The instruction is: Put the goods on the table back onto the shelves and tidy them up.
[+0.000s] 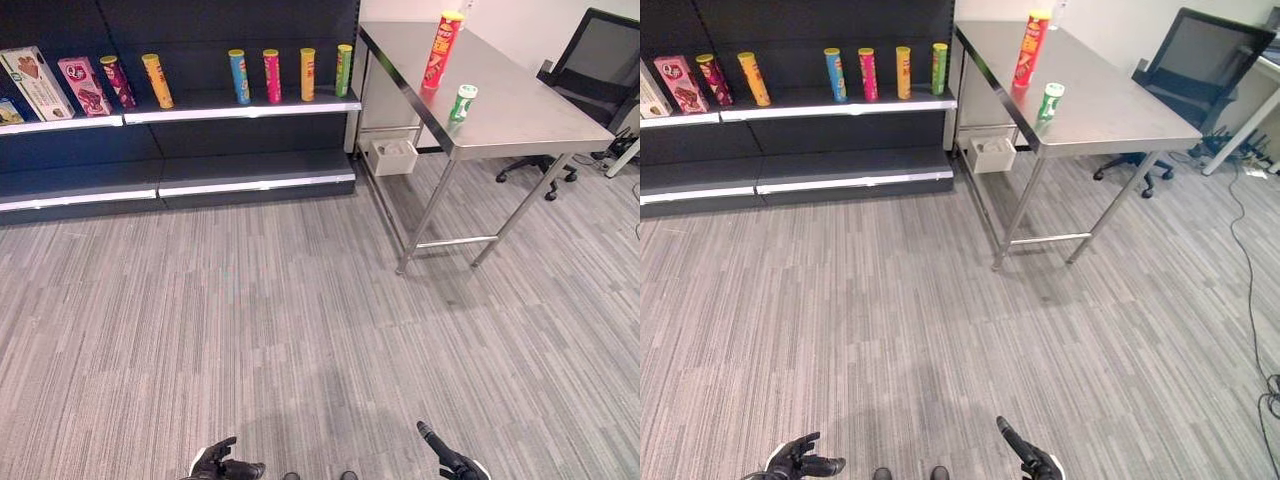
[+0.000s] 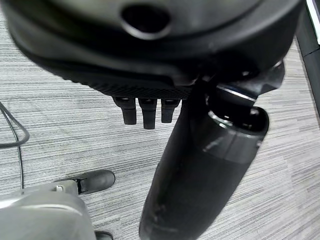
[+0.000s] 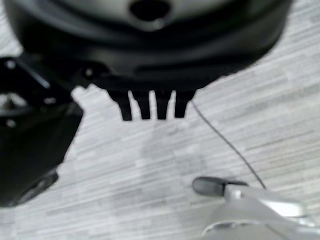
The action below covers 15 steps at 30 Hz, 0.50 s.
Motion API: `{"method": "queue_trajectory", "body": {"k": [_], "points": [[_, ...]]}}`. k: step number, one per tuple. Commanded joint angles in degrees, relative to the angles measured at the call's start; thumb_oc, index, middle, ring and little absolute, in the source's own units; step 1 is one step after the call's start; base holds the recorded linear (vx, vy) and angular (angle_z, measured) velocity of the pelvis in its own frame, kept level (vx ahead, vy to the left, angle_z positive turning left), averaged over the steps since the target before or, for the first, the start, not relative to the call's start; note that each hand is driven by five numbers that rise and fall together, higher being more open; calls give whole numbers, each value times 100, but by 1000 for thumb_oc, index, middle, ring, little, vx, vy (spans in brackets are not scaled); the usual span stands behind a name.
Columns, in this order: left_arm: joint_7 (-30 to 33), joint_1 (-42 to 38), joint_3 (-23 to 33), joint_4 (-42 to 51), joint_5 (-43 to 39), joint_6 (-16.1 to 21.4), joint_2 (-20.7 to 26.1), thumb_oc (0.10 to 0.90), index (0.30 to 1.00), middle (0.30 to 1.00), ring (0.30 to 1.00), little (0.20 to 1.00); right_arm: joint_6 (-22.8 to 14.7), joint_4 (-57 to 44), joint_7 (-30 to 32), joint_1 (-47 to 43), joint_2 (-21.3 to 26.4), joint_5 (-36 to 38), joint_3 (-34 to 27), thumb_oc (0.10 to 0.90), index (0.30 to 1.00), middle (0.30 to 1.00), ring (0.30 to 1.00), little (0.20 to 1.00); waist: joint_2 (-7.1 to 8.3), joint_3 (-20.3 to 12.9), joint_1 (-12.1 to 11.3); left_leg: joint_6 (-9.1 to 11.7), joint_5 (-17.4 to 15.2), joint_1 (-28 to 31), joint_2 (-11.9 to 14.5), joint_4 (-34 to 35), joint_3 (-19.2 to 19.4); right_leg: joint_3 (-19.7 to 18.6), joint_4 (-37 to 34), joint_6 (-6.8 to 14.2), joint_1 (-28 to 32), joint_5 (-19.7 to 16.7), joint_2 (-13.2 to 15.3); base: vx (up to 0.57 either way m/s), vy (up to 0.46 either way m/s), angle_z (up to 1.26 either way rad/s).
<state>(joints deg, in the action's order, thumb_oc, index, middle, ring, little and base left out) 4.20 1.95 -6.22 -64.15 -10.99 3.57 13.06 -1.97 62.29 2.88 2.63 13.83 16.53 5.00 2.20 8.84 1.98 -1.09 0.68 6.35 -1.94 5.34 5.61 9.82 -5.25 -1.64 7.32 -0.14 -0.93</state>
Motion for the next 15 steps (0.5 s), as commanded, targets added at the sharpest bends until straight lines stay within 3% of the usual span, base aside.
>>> {"method": "queue_trajectory", "body": {"k": [1,10,15], "points": [[176,-313,31,26,87,241,107,800,900,900,900,900,-193,-136,98,-175,259,-59,80,800,900,900,900,900,42,-118,-115,529,-265,78,533,-34,319,23,73,947,-61,101,659,-5,-31,1],[175,-348,31,40,-14,217,106,800,900,900,900,900,-171,-193,101,-194,246,-82,164,800,900,900,900,900,37,-41,-138,545,-228,146,604,-34,398,-40,95,911,-91,150,589,9,-49,-2],[134,-402,54,27,-270,200,105,800,900,900,900,900,-183,-170,88,-190,245,16,197,800,900,900,900,900,133,115,-145,564,-428,-319,738,-1064,182,-202,227,680,-100,351,440,-18,-168,-1]]}}
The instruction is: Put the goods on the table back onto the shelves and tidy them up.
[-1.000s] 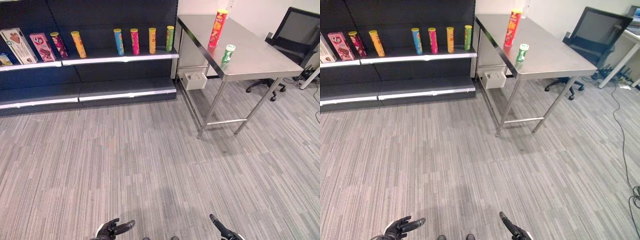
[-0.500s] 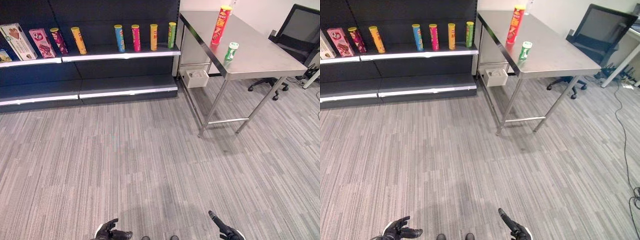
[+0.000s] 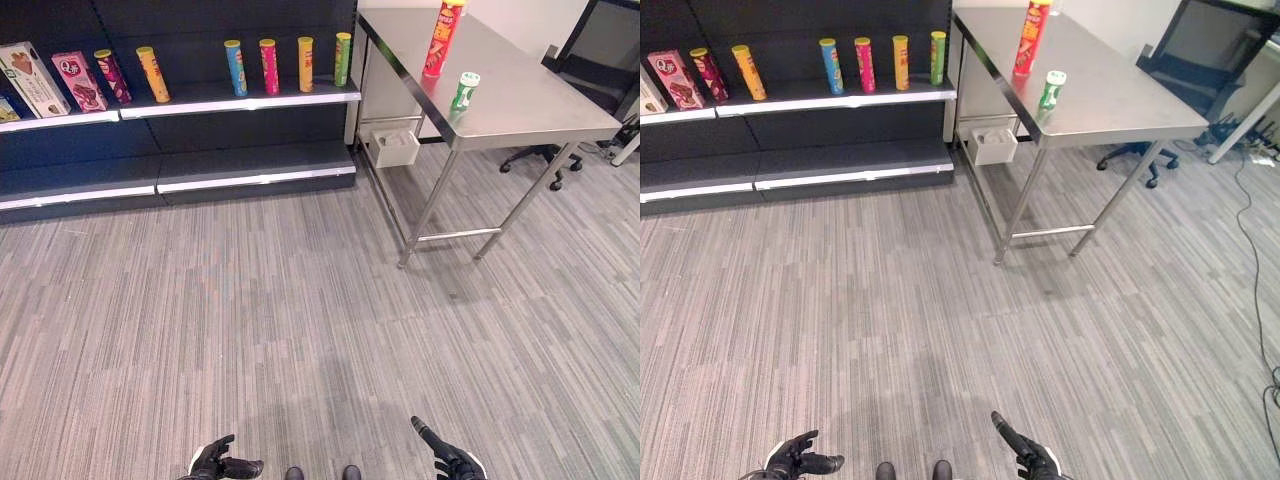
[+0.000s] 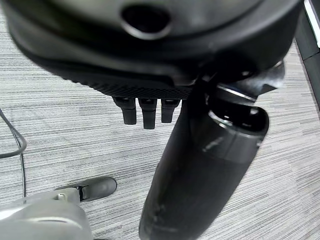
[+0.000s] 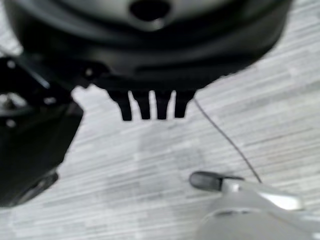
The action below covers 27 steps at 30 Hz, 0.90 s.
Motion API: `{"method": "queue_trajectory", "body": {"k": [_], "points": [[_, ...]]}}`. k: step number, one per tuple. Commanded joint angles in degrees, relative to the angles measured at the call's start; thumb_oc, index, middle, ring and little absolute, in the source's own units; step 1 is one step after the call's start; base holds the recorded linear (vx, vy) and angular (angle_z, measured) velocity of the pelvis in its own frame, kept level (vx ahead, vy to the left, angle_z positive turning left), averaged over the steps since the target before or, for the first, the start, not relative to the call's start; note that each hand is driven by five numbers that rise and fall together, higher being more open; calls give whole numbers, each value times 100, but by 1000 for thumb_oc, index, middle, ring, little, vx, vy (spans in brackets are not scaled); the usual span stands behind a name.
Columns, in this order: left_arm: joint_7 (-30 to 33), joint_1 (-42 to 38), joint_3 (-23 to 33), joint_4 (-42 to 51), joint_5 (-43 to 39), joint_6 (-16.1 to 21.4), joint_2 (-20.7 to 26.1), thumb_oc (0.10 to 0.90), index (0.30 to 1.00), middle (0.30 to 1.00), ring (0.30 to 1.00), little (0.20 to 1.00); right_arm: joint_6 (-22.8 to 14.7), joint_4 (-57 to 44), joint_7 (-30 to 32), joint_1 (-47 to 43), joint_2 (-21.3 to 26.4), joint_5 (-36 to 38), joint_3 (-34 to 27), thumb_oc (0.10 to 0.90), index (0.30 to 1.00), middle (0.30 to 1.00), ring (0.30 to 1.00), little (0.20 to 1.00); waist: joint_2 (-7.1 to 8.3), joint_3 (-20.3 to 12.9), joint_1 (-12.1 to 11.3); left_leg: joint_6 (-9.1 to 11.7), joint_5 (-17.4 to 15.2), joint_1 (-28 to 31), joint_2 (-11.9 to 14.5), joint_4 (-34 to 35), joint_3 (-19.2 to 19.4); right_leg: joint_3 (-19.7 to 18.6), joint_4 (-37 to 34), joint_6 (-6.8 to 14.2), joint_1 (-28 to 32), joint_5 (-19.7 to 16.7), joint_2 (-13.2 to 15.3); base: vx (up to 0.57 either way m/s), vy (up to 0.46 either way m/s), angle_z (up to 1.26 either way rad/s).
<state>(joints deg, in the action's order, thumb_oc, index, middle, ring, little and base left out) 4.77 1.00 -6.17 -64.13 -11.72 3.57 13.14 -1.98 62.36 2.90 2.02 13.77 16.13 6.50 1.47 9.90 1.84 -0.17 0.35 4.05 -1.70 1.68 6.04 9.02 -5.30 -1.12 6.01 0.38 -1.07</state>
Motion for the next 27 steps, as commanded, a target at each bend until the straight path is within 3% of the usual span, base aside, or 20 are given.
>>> {"method": "queue_trajectory", "body": {"k": [1,3,5,7,11,14,15,17,19,20,21,22,23,24,25,27], "points": [[52,-342,4,45,-186,187,124,800,900,900,900,900,-209,-232,62,-96,290,48,76,800,900,900,900,900,249,148,-112,549,-192,-536,879,-1650,96,-174,365,459,60,417,373,-23,-244,11],[35,-365,-28,96,-234,162,101,800,900,900,900,900,-204,-255,73,-80,348,77,91,800,900,900,900,900,292,335,-128,528,191,-1098,1043,-2710,59,-141,380,304,179,469,260,14,-252,23],[27,-385,-44,77,-284,159,43,800,900,900,900,900,-175,-155,86,-112,364,91,94,800,900,900,900,900,313,400,-172,440,206,-1522,981,-2825,223,-86,298,288,333,531,229,146,-130,19],[9,-373,-69,81,-288,142,-13,800,900,900,900,900,-137,-115,96,-131,385,87,83,800,900,900,900,900,294,388,-248,382,106,-1759,882,-2123,363,-77,183,364,477,583,227,284,2,4],[20,-310,-70,105,-295,157,-48,800,900,900,900,900,-174,-69,156,-196,435,35,107,800,900,900,900,900,209,332,-515,518,649,-2068,506,-15,28,-227,30,493,828,866,157,403,63,4],[17,-266,-44,33,-276,158,-72,800,900,900,900,900,-171,-30,146,-220,432,-46,103,800,900,900,900,900,138,223,-532,580,778,-2129,576,331,180,-340,30,528,984,1018,113,416,106,-20],[1,-128,65,-10,-281,150,-83,800,900,900,900,900,-156,-73,120,-159,384,-97,80,800,900,900,900,900,101,92,-563,586,1051,-2011,610,332,315,-486,30,556,1085,1075,153,572,191,-73],[13,-63,184,-24,-250,143,-45,800,900,900,900,900,-160,-162,80,-110,338,-185,82,800,900,900,900,900,149,-52,-629,508,1232,-1868,515,332,317,-583,230,653,1136,1103,342,734,256,-89],[15,-87,248,28,-266,124,72,800,900,900,900,900,-187,-252,49,-103,306,-249,122,800,900,900,900,900,337,-148,-663,263,968,-1511,246,316,363,-698,1519,951,758,497,705,667,270,-102],[37,-159,221,160,-285,119,142,800,900,900,900,900,-194,-337,73,-169,331,-246,104,800,900,900,900,900,329,-34,-622,59,699,-1233,117,257,392,-778,2902,1066,112,-354,879,354,191,-88],[37,-160,221,160,-285,118,140,800,900,900,900,900,-194,-337,73,-170,333,-246,103,800,900,900,900,900,314,-46,-635,62,704,-1247,138,258,400,-791,2894,1062,93,-370,861,309,209,-81],[39,-202,194,168,-272,104,181,800,900,900,900,900,-190,-409,76,-208,339,-256,98,800,900,900,900,900,281,23,-575,-56,560,-1034,98,281,424,-750,3620,1050,-309,-836,991,117,85,-33],[40,-202,194,168,-272,104,181,800,900,900,900,900,-189,-409,76,-208,339,-256,97,800,900,900,900,900,280,20,-578,-56,560,-1037,100,281,426,-752,3620,1050,-313,-838,989,306,230,-23],[67,-324,122,171,-218,99,266,800,900,900,900,900,-210,-516,130,-226,325,-227,55,800,900,900,900,900,45,178,-419,-158,329,-654,218,332,441,-532,4507,950,-1063,-850,1071,183,142,2],[67,-329,123,169,-218,99,266,800,900,900,900,900,-208,-517,131,-230,325,-227,54,800,900,900,900,900,83,187,-418,-163,326,-652,177,332,449,-552,4586,956,-1097,-801,1115,324,180,5],[67,-422,84,206,-226,113,273,800,900,900,900,900,-203,-507,144,-231,330,-214,49,800,900,900,900,900,-11,258,-270,-146,163,-350,166,332,411,-138,4188,808,-1359,-344,1272,384,36,39]]}}
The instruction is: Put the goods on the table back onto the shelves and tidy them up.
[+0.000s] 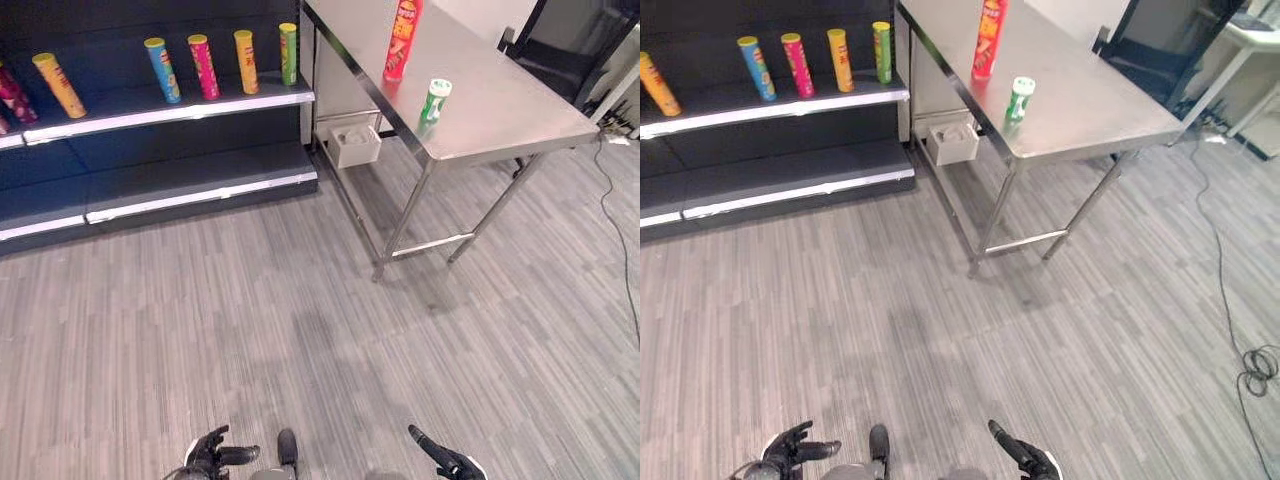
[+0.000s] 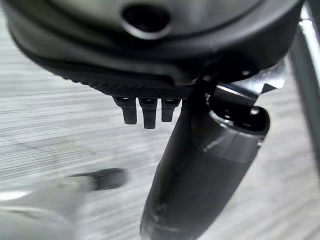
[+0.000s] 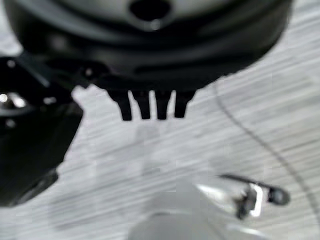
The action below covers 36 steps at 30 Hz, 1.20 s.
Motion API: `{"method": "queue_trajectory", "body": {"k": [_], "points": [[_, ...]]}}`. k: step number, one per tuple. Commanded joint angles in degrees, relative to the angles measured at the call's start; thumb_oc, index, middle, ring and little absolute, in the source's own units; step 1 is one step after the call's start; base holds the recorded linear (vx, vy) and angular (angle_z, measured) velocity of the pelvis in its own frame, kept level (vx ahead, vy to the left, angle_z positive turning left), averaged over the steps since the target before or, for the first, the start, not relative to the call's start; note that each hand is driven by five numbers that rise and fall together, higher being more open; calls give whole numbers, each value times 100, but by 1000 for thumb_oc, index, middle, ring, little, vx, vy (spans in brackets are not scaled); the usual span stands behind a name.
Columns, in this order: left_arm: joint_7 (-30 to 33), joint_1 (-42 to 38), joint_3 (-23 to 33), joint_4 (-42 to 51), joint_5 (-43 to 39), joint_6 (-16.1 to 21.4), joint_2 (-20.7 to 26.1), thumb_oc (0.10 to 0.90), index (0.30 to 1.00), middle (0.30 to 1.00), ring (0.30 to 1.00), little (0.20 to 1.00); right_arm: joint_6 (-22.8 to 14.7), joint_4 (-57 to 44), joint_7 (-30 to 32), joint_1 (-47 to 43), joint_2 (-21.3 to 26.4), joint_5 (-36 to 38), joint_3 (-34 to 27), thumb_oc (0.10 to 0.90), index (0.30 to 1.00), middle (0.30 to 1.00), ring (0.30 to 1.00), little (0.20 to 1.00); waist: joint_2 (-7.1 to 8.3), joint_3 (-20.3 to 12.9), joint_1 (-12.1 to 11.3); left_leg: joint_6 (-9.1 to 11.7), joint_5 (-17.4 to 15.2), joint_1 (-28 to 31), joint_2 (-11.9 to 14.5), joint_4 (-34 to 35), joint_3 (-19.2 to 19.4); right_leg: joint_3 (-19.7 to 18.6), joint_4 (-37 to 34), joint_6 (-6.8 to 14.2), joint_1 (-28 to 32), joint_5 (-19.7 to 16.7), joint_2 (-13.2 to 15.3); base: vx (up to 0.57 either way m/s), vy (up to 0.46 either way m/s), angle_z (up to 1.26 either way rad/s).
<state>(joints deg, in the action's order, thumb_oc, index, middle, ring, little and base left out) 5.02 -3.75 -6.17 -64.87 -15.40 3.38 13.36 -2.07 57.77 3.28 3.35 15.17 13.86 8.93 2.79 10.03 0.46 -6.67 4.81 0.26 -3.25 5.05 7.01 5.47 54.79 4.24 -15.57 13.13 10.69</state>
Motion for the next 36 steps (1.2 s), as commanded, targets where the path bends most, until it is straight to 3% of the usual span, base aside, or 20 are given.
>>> {"method": "queue_trajectory", "body": {"k": [1,4,6,8,10,12,15,16,18,19,20,21,23,24,26,30,33,36], "points": [[45,-13,25,342,166,174,267,800,900,900,900,900,-178,-68,96,-360,221,8,-187,800,900,900,900,900,-194,311,18,566,-466,287,313,-5,290,566,-2814,268,645,-1363,92,492,-57,44],[63,-74,22,390,211,209,250,800,900,900,900,900,-145,-60,93,-384,254,-16,-194,800,900,900,900,900,-104,359,229,706,-814,717,176,-5,124,572,-5069,522,470,-1731,-137,471,-127,12],[67,-93,65,405,263,239,238,800,900,900,900,900,-111,21,75,-381,243,-65,-194,800,900,900,900,900,-59,341,362,767,-990,900,141,-5,28,317,-5900,714,268,-1947,-315,409,-85,10],[32,-42,75,454,318,246,200,800,900,900,900,900,-88,44,59,-355,267,-140,-187,800,900,900,900,900,-78,314,410,823,-1136,1109,183,-5,-10,262,-5978,789,123,-1981,-429,384,-94,49],[21,42,29,506,366,252,186,800,900,900,900,900,-88,92,16,-237,295,-126,-193,800,900,900,900,900,-1,229,417,817,-1324,1293,163,-5,-136,226,-5978,678,316,-2122,-401,377,-158,54],[-10,41,3,613,285,278,128,800,900,900,900,900,-109,129,-12,-187,317,-57,-241,800,900,900,900,900,-30,131,444,906,-1341,1416,312,-106,-202,272,-5979,641,536,-2220,-449,357,-223,25],[-28,85,-17,789,30,301,49,800,900,900,900,900,-104,261,-26,-167,349,-8,-256,800,900,900,900,900,-13,98,392,1147,-1003,1006,555,-1534,-122,505,-5979,478,984,-2059,-493,298,-291,29],[-44,82,-49,792,16,290,31,800,900,900,900,900,-97,292,-39,-148,372,-1,-243,800,900,900,900,900,27,153,359,1288,-712,565,733,-2576,-89,583,-5979,325,1220,-1917,-525,208,-297,28],[-45,133,-44,813,-19,252,0,800,900,900,900,900,-60,340,-27,-146,375,19,-212,800,900,900,900,900,144,217,288,1305,-314,63,914,-3770,97,610,-5979,115,1529,-1666,-557,192,-277,24],[-23,141,-52,799,-8,231,-7,800,900,900,900,900,-45,394,-8,-154,373,31,-229,800,900,900,900,900,164,261,259,1293,-267,-196,1050,-4166,165,590,-5979,57,1634,-1572,-604,177,-206,0],[-22,116,-95,740,-8,218,-54,800,900,900,900,900,-32,464,20,-192,359,79,-218,800,900,900,900,900,187,287,252,1265,-218,-380,1203,-4037,383,594,-5979,46,1717,-1482,-589,223,-86,-20],[-37,77,-154,687,16,221,-112,800,900,900,900,900,-44,475,66,-201,317,137,-217,800,900,900,900,900,177,341,180,1191,-340,-541,1284,-3298,602,576,-5979,88,1877,-1401,-561,258,4,-14],[3,69,-178,674,20,222,-134,800,900,900,900,900,-65,437,99,-247,302,197,-203,800,900,900,900,900,100,327,135,1165,-374,-483,1106,-1916,566,532,-5979,186,1877,-1367,-552,240,158,-15],[52,39,-186,544,17,201,-177,800,900,900,900,900,-83,424,142,-298,327,258,-268,800,900,900,900,900,-67,272,78,1276,-94,-415,1036,-856,303,552,-5979,250,1967,-1227,-600,221,209,-38],[30,39,-184,328,43,204,-208,800,900,900,900,900,-103,564,154,-264,258,351,-393,800,900,900,900,900,-226,155,194,1321,-89,45,996,-145,271,531,-5979,283,1980,-1217,-657,191,166,-53],[46,74,-115,212,38,238,-149,800,900,900,900,900,-106,885,259,-124,213,550,-750,800,900,900,900,900,-286,-60,338,1316,-173,266,936,-5,407,428,-5979,314,1931,-1276,-578,115,110,-47],[51,101,1,163,-21,238,-73,800,900,900,900,900,-102,1039,305,-52,239,708,-1020,800,900,900,900,900,-259,-97,359,1300,-236,342,922,-5,476,352,-5979,337,1942,-1289,-537,106,109,-9],[43,162,243,35,-118,233,80,800,900,900,900,900,-101,1388,415,171,485,1078,-1742,800,900,900,900,900,-163,-163,413,1234,-367,458,879,-5,583,260,-5979,408,1977,-1317,-472,88,79,-4]]}}
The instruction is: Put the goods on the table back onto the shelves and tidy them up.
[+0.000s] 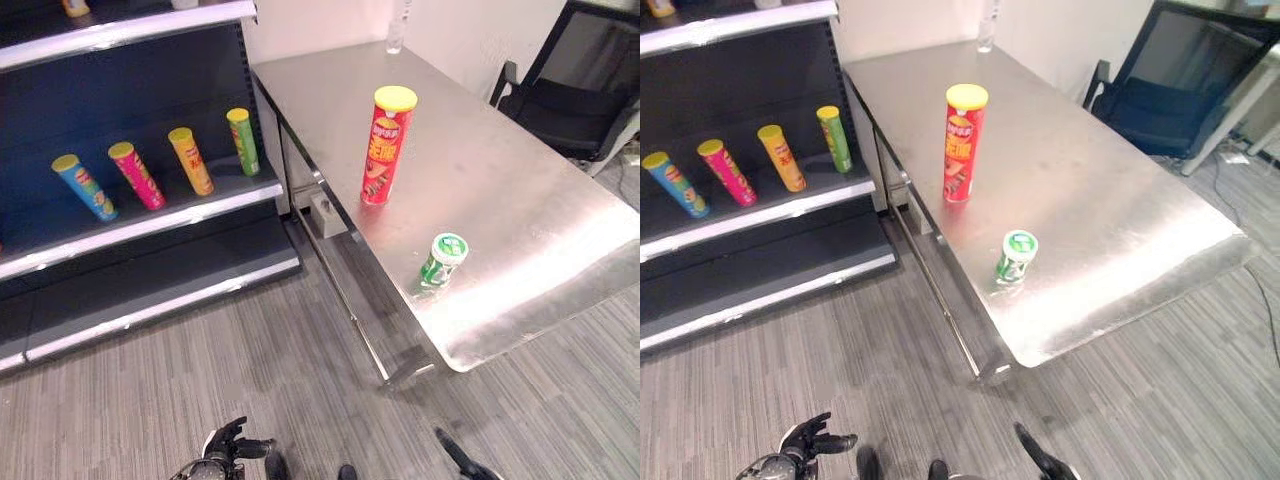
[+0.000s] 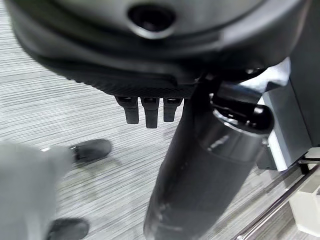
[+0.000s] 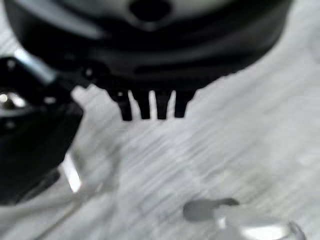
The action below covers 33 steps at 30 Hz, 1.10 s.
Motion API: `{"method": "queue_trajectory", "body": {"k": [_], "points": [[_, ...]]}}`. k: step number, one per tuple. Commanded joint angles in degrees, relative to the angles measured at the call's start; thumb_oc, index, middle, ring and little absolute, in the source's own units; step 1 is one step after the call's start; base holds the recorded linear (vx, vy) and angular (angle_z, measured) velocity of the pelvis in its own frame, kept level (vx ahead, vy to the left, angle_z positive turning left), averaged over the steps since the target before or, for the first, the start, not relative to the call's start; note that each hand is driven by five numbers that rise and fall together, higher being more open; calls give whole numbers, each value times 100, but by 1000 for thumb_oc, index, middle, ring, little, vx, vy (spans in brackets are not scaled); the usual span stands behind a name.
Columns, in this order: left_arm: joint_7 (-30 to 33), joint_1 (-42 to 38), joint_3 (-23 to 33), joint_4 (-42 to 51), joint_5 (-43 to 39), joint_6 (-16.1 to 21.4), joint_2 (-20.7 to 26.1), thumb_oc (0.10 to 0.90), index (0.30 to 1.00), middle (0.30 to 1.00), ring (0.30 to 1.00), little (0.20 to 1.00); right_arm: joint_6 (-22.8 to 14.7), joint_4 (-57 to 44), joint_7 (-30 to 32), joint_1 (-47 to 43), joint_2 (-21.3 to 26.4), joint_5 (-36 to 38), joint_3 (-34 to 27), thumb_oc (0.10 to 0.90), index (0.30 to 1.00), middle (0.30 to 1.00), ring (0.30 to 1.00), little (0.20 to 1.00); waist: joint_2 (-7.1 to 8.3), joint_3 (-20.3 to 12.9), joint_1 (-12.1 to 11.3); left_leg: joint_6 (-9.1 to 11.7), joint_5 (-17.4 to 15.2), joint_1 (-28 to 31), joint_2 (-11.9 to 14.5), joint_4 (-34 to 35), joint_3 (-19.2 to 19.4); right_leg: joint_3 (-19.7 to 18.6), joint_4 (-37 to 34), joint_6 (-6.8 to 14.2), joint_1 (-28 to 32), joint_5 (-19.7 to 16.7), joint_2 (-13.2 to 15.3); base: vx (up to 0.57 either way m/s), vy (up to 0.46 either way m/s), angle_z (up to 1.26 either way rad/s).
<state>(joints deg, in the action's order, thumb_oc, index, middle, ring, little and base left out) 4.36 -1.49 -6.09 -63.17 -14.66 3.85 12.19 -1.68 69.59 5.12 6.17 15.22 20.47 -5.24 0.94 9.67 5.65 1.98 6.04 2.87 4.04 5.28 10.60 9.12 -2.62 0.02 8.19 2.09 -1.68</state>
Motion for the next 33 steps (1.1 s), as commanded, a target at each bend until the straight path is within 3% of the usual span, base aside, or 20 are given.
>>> {"method": "queue_trajectory", "body": {"k": [1,4,7,9,12,15,16,18,20,25,33], "points": [[116,-67,267,-157,-194,187,234,800,900,900,900,900,-161,274,281,-78,599,610,-598,800,900,900,900,900,49,-144,-85,361,-519,207,141,-28,259,-126,-238,854,-404,-223,777,91,96,1],[115,-106,303,-219,-127,179,285,800,900,900,900,900,-243,430,481,127,1156,1146,-1575,800,900,900,900,900,103,-195,13,329,-626,254,107,-28,352,-218,-238,926,-412,-240,813,69,77,-19],[88,-125,288,-204,22,194,271,800,900,900,900,900,-393,156,796,419,2008,1238,-2600,800,900,900,900,900,137,-237,165,300,-743,322,76,-28,419,-287,-238,1010,-412,-227,848,62,67,-9],[95,-141,270,-201,97,195,250,800,900,900,900,900,-429,-148,938,516,2199,1060,-2770,800,900,900,900,900,130,-254,184,292,-736,304,70,-28,442,-314,-238,1019,-455,-260,854,15,33,-10],[77,-125,221,-161,240,201,173,800,900,900,900,900,-875,-2563,1339,655,3028,410,-3424,800,900,900,900,900,153,-256,290,273,-825,381,53,-28,552,-411,-238,1076,-486,-285,895,11,50,-26],[-62,-83,157,-25,391,211,160,800,900,900,900,900,-987,-4315,1168,570,3443,-230,-3435,800,900,900,900,900,155,-278,294,263,-827,420,65,-28,604,-431,-238,1078,-503,-310,907,10,13,-26],[-62,-83,156,-24,391,211,161,800,900,900,900,900,-983,-4323,1170,572,3438,-233,-3437,800,900,900,900,900,156,-285,291,264,-824,413,65,-28,606,-433,-238,1077,-512,-313,907,11,6,-6],[-183,15,145,259,498,246,181,800,900,900,900,900,-1001,-5881,858,472,3824,-995,-3283,800,900,900,900,900,150,-306,262,250,-865,472,64,-28,623,-417,-238,1107,-480,-293,929,17,6,1],[-228,67,106,410,494,304,209,800,900,900,900,900,-1129,-6569,586,348,3893,-874,-3276,800,900,900,900,900,150,-334,235,244,-832,442,54,-28,632,-410,-238,1106,-517,-327,940,0,0,0],[-342,204,38,539,479,375,245,800,900,900,900,900,-1302,-7164,-6,-185,3898,-473,-2613,800,900,900,900,900,156,-359,78,238,-820,419,42,-28,604,-320,-238,1108,-500,-339,976,-1,0,3],[-380,347,62,533,406,376,214,800,900,900,900,900,-1150,-7083,-463,-480,3968,-495,-1881,800,900,900,900,900,188,-368,-101,259,-787,390,35,-28,499,-140,-238,1092,-420,-326,1014,5,-12,18]]}}
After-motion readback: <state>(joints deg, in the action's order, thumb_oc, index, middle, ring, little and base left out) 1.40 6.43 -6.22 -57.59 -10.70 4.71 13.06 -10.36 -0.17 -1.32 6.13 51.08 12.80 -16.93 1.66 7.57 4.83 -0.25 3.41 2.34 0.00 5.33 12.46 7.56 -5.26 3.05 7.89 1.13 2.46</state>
